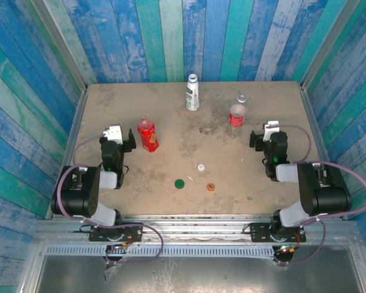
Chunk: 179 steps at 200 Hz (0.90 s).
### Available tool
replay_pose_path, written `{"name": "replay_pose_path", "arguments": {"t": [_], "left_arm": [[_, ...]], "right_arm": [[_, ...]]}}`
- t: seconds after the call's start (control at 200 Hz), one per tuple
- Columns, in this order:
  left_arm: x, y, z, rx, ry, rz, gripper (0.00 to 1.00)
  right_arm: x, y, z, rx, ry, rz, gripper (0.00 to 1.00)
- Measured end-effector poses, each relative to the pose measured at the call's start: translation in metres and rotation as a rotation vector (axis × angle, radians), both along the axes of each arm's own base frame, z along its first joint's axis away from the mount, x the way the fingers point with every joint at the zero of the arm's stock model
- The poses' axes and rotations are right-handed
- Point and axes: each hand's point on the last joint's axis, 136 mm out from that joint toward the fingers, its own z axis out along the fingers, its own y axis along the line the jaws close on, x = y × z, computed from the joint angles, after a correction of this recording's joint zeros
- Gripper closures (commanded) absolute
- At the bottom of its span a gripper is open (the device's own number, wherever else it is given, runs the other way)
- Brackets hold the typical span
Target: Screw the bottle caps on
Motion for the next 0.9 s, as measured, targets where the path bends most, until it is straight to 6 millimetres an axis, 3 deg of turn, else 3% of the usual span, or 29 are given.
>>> {"name": "replay_pose_path", "arguments": {"t": [0.896], "left_arm": [[-0.0001,-0.0006,0.0001,-0.001,0.0,-0.003,0.06]], "right_arm": [[-0.0021,0.0025,0.0006,-0.003,0.01,0.017,0.0]]}}
